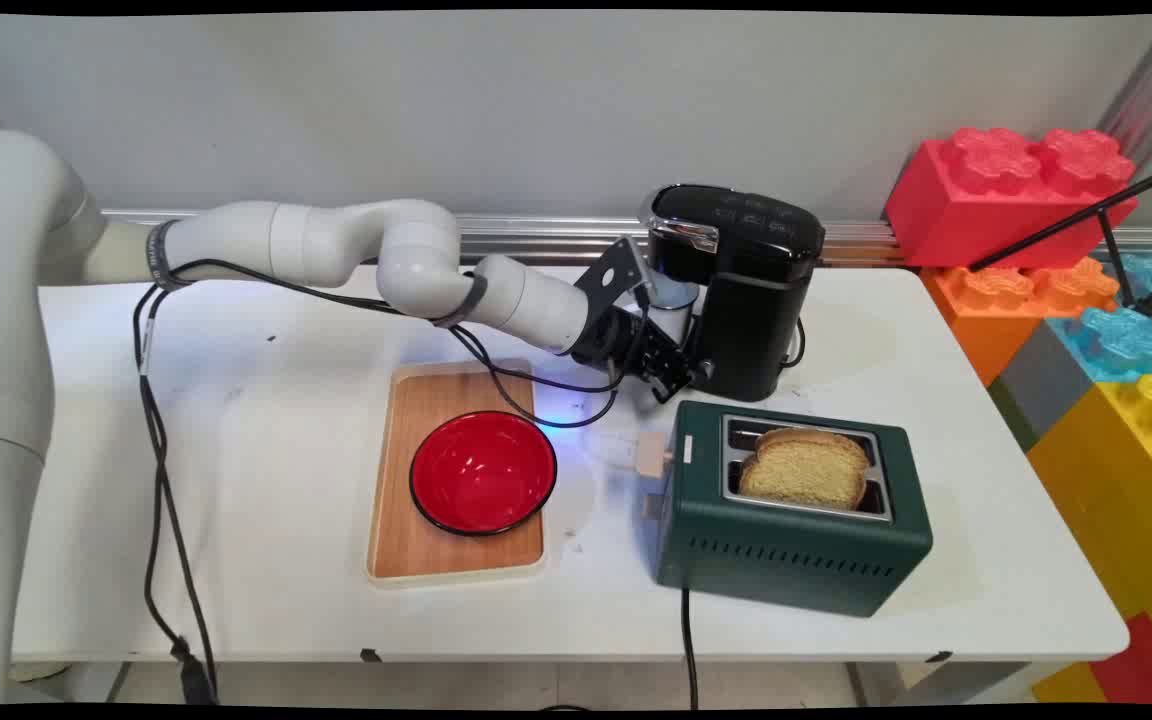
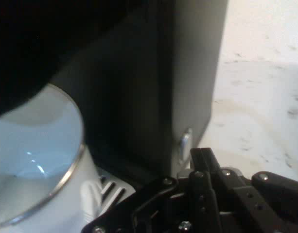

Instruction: Press the toaster switch

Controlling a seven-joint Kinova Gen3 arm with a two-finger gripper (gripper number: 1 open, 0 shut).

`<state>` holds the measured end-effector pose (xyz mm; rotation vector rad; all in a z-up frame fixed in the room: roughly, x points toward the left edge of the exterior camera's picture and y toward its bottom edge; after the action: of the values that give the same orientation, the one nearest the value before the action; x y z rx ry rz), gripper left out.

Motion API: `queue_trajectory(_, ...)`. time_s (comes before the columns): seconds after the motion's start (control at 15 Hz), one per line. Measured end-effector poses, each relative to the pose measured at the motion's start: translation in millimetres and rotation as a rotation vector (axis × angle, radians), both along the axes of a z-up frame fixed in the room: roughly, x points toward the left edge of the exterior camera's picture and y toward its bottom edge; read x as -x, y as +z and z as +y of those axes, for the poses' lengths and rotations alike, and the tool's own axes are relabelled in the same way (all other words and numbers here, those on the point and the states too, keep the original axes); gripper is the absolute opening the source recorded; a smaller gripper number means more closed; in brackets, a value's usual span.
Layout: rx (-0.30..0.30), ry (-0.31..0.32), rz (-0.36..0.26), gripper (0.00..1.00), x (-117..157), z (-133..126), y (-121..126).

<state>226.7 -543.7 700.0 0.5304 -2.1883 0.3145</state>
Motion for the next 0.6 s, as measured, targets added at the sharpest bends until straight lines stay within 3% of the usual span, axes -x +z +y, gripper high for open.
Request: queue_trajectory(0.6,-0.028,-0.042,-0.011,0.0,-17.1,13.1,25.1)
